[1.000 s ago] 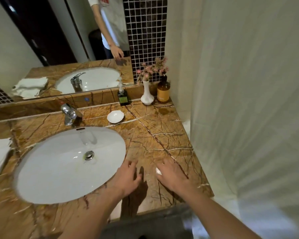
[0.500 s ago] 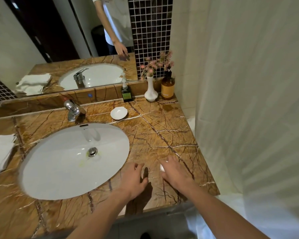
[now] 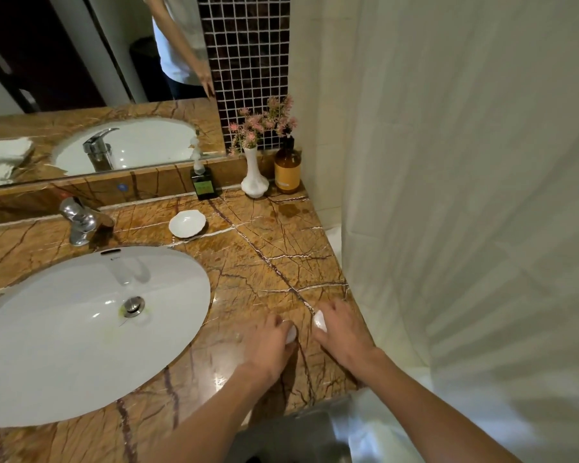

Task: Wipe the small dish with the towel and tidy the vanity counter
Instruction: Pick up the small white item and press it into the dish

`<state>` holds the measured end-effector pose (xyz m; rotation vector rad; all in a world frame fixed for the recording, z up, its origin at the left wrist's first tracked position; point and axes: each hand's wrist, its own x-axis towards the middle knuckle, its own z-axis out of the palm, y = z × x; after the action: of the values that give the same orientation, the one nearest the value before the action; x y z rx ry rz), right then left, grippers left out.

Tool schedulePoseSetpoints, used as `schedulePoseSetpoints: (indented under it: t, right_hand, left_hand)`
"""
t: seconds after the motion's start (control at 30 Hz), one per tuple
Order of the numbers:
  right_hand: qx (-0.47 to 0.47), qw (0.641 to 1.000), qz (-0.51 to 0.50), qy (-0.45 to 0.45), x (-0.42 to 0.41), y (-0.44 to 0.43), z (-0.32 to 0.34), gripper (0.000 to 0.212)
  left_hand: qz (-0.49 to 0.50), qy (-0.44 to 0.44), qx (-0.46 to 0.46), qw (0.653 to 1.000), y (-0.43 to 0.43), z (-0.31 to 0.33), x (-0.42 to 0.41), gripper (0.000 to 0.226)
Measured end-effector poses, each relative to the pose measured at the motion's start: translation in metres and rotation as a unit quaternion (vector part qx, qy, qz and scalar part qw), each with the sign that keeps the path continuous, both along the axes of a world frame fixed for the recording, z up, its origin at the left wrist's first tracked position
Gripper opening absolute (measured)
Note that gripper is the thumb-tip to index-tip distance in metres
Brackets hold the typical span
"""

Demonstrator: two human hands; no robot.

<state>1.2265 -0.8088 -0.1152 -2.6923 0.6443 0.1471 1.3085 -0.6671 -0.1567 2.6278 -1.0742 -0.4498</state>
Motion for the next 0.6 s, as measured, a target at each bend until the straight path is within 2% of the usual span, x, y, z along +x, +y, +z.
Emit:
schedulePoseSetpoints:
  t: [0.17,0.37,0.6]
  right_hand:
    - [-0.017,1.0,0.012,0.002,0.004,-0.001,-0.004,0.053]
    - [0.005,1.0,0.026,-0.006,0.012,0.005,-0.01,0.054]
    - [0.014,0.999,0.035,-0.011,0.031,0.011,-0.011,0.054]
  left_hand:
    - [-0.005,-0.017,0.007,1.0,-0.006,-0.004,0.002,0.04]
    - [-0.003,-0.036,0.017,0.999,-0.008,-0.006,0.005,0.042]
    - [0.07,-0.007,-0.033,0.997,0.01,0.001,0.022,0.05]
